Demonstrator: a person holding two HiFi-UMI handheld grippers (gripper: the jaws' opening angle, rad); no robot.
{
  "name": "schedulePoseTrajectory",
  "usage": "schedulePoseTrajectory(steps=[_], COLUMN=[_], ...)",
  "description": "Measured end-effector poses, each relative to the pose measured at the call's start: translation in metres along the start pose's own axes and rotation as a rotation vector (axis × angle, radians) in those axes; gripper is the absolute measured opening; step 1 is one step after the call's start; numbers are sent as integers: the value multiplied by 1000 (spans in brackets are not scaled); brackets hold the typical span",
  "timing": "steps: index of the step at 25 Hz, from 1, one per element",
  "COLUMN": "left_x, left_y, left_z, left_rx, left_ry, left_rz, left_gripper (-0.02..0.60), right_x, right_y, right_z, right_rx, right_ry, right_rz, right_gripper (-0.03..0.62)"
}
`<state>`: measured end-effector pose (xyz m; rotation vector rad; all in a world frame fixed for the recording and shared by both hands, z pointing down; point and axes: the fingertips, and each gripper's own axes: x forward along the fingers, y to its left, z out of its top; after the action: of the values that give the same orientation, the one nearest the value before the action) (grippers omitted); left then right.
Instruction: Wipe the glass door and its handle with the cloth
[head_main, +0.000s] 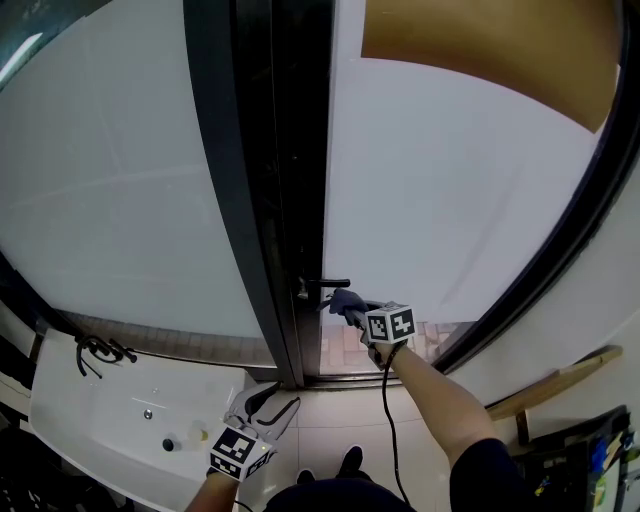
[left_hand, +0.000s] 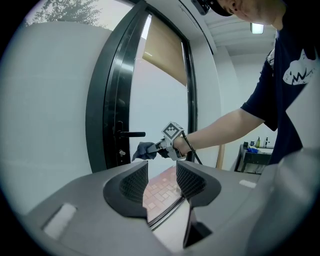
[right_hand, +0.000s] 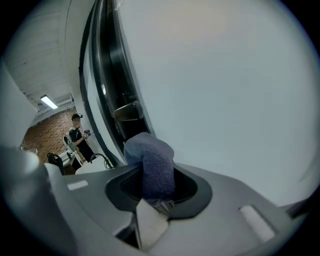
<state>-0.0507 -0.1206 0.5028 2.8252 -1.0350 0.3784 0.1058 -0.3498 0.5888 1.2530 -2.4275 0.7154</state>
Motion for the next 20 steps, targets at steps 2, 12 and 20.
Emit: schedulePoseTrajectory(steps=[2,12,20], left_x=[-2,-25,-36], left_y=[0,-14,-37], left_z=[4,12,-7], left_rx=[4,38,42], left_ry=[-7,-32,-8], left_rz=[2,-54,-143], left_gripper=[170,178,176], right_x=[-13,-124,-218], right_y=[7,73,141], right_z=[-6,-26,-68], right_rx=[-29,-96,-45], right_ry=[4,-134,-311], right_rz=[28,75,59], right_gripper=[112,112,112])
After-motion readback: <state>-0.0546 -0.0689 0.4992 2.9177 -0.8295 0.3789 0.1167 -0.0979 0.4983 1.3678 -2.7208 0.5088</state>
